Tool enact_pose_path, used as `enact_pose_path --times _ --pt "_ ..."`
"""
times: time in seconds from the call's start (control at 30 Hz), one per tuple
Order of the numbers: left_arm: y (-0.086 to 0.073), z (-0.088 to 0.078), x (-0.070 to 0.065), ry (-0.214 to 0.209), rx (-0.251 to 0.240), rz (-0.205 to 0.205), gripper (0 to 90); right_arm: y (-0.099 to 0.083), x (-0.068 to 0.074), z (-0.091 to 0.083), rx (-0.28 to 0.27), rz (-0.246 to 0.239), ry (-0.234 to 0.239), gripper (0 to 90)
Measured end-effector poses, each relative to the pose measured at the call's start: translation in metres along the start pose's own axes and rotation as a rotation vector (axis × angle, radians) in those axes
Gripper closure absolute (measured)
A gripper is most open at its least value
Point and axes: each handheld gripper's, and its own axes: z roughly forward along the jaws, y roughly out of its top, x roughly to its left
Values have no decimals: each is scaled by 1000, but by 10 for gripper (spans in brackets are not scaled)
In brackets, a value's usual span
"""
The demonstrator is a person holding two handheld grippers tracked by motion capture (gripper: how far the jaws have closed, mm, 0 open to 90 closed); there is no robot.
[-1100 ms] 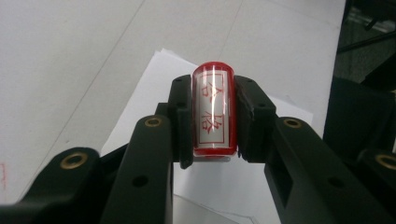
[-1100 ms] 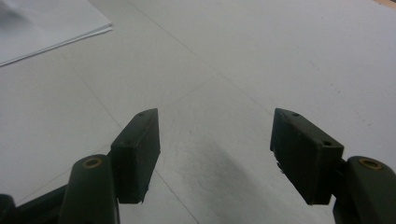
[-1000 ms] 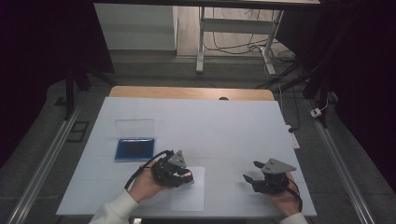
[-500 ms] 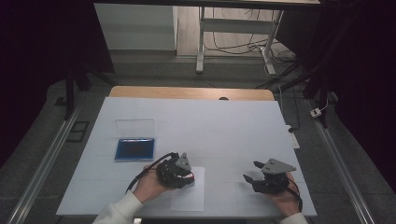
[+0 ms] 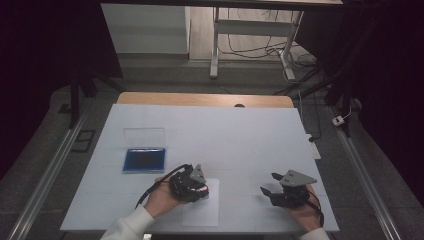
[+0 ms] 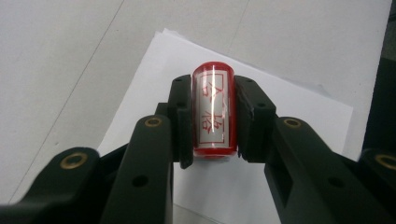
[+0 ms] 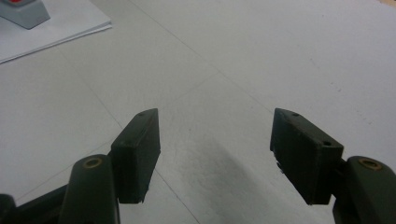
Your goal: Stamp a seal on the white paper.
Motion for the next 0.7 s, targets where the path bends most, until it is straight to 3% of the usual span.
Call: enact_pose_path --times 0.3,0.7 --pt "0 0 0 2 19 0 700 0 0 0 -2 0 0 327" --pt "6 4 -1 8 82 0 706 1 1 0 -2 -1 -1 327"
